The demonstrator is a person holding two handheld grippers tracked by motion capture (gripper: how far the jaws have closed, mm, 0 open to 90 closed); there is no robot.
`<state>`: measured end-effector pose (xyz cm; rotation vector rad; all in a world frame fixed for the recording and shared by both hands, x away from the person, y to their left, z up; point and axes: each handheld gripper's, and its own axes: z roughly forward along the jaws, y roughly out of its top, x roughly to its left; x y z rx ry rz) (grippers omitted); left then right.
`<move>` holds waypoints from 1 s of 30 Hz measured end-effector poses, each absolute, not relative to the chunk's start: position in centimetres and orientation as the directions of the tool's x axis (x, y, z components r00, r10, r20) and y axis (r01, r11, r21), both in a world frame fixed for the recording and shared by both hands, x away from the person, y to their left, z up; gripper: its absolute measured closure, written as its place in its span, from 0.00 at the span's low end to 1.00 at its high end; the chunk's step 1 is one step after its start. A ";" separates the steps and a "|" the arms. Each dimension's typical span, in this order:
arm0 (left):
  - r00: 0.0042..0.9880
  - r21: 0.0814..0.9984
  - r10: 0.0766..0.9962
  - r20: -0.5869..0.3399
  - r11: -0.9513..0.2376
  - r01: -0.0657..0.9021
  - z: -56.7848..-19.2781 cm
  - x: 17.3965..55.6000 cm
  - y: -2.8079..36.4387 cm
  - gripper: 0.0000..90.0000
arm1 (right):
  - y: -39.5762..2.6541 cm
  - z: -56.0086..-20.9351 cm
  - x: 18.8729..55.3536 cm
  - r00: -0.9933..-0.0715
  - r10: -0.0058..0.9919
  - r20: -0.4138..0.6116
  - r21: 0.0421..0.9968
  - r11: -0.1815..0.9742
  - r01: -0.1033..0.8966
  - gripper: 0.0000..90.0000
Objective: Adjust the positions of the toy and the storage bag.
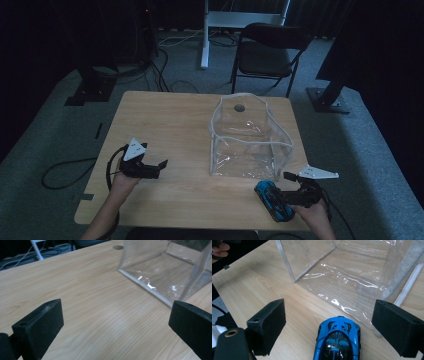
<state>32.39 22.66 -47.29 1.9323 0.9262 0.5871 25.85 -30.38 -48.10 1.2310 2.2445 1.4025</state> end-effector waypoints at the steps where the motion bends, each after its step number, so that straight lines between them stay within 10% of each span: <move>1: 0.601 0.869 0.799 0.034 -0.321 0.378 -47.4 32.3 23.1 0.00 | -30.4 -48.1 25.8 -0.626 0.744 0.234 0.822 0.191 0.536 0.12; 30: 0.368 0.778 0.930 0.003 -0.233 0.583 -53.8 27.6 33.2 0.00 | -30.0 -51.3 25.7 -0.569 0.812 0.128 0.751 0.296 0.590 0.12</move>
